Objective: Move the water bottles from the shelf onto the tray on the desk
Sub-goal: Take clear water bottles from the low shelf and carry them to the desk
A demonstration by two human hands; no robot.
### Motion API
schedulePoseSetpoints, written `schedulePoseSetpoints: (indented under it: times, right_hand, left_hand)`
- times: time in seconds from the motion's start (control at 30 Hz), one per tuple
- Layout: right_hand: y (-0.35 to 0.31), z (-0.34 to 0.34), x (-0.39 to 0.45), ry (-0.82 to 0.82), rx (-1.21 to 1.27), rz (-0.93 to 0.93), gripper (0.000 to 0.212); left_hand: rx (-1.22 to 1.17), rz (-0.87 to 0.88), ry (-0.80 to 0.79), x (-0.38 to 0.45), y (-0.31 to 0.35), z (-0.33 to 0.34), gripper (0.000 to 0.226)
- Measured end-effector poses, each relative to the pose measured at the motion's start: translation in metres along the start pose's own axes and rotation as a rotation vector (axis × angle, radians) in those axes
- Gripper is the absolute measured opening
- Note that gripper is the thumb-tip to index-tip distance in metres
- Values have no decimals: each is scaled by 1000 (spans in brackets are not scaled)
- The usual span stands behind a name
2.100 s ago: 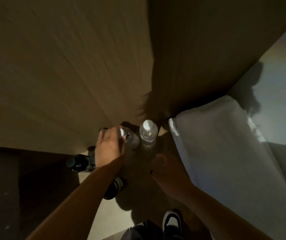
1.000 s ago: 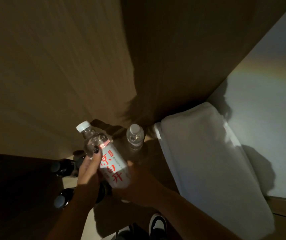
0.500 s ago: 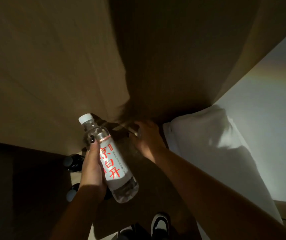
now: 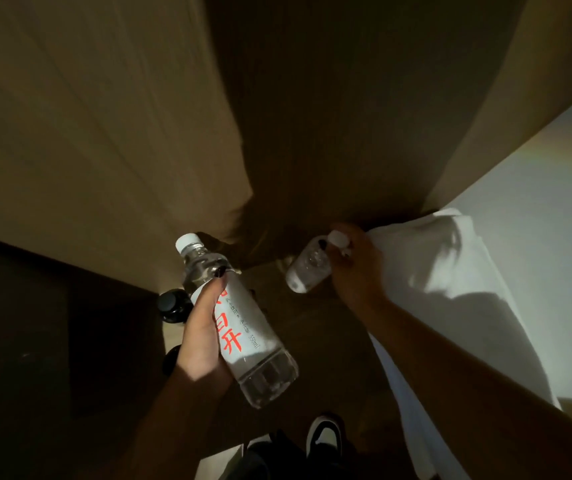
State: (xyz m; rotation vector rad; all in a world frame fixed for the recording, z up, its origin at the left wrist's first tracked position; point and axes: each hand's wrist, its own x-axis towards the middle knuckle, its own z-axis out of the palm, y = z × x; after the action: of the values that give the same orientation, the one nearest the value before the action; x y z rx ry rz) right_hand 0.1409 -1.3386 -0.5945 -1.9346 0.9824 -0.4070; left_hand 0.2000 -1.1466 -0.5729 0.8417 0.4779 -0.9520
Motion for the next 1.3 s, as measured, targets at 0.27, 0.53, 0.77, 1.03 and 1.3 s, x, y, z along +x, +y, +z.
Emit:
schedulePoseSetpoints:
  times: [0.27,0.53,0.77,1.03,1.3]
  right_hand:
    - [-117,-85,-38,26,126,-229,26]
    - [-238,-170,-78,126,30,-366,26]
    - [-309,-224,-114,196,-36,-419,25]
    - [-372,-287,-152,271,-61,-529,22]
    - [-368,-344,-217,220,-8,-539,23]
  left_hand:
    - [-73,16,-143,-59,14,48,37]
    - [40,112,-89,-141,43,108,30]
    - [-12,62,-214,-190,52,135,48]
    - [-186,3,-353,-239,34,169,57]
    - [-368,87,-466,-299,-12,205,61]
